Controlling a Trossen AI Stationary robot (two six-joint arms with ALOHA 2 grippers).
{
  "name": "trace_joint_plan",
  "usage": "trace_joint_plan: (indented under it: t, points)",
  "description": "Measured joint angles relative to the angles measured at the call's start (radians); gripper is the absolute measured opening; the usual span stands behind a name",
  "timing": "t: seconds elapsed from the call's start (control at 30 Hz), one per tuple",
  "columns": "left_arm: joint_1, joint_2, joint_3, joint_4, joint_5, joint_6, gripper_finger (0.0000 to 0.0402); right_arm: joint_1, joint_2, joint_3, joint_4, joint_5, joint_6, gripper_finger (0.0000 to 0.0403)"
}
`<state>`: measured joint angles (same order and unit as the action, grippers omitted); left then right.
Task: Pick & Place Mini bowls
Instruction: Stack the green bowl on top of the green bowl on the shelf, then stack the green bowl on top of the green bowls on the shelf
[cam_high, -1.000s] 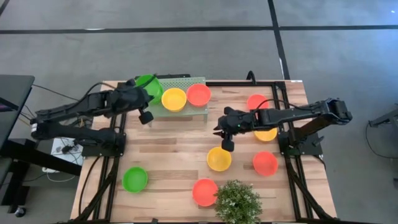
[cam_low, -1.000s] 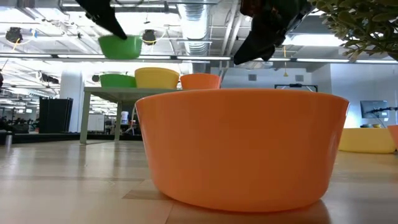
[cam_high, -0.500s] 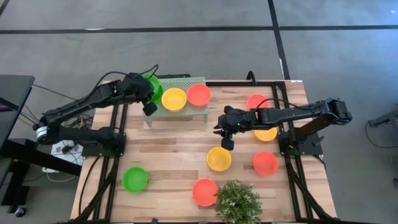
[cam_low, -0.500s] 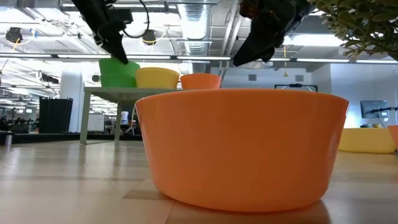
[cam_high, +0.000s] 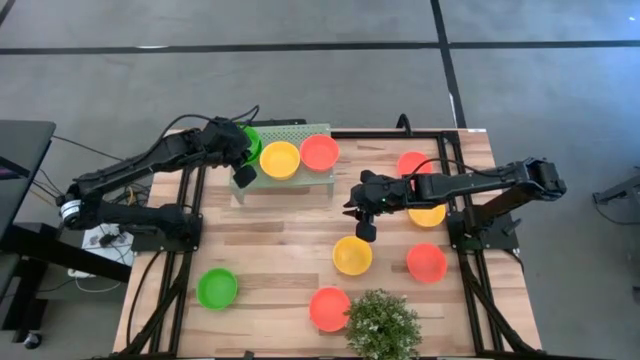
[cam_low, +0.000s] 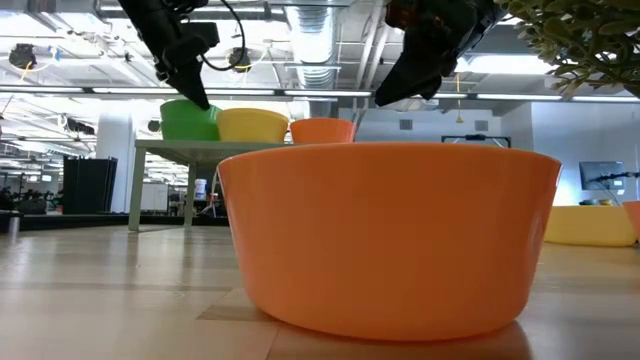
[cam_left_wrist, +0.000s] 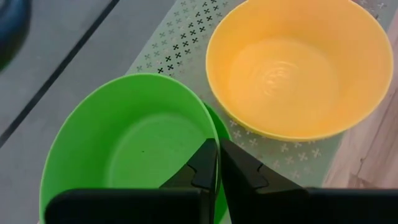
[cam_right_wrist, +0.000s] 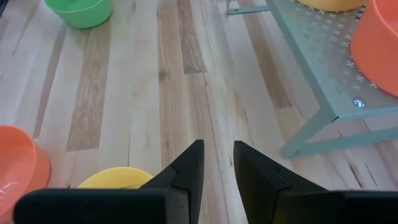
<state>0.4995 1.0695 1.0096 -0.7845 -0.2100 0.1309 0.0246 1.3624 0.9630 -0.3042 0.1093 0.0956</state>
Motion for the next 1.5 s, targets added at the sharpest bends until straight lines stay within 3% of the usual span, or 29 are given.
trace_joint_plan:
  t: [0.4,0.9,1.13,1.37,1.5]
  points:
    - [-0.001,0.0,0.0,0.0,0.0,0.011,0.0024,0.0,0.0,0.0,0.0,0.0,0.0,0.0082]
    - [-0.04,-0.019,0.0,0.044,-0.003,0.021,0.0095,0.0,0.0,0.0,0.0,0.0,0.0,0.0082]
    - [-0.176,-0.131,0.0,0.06,-0.003,-0.076,0.0097,0.0,0.0,0.0,0.0,0.0,0.0,0.0082]
    - [-0.421,-0.194,-0.001,0.06,0.103,-0.184,0.0097,0.0,0.0,0.0,0.0,0.0,0.0,0.0082]
    - [-0.574,-0.176,-0.042,0.062,0.109,-0.243,0.0097,0.0,0.0,0.0,0.001,0.0,0.0,0.0082]
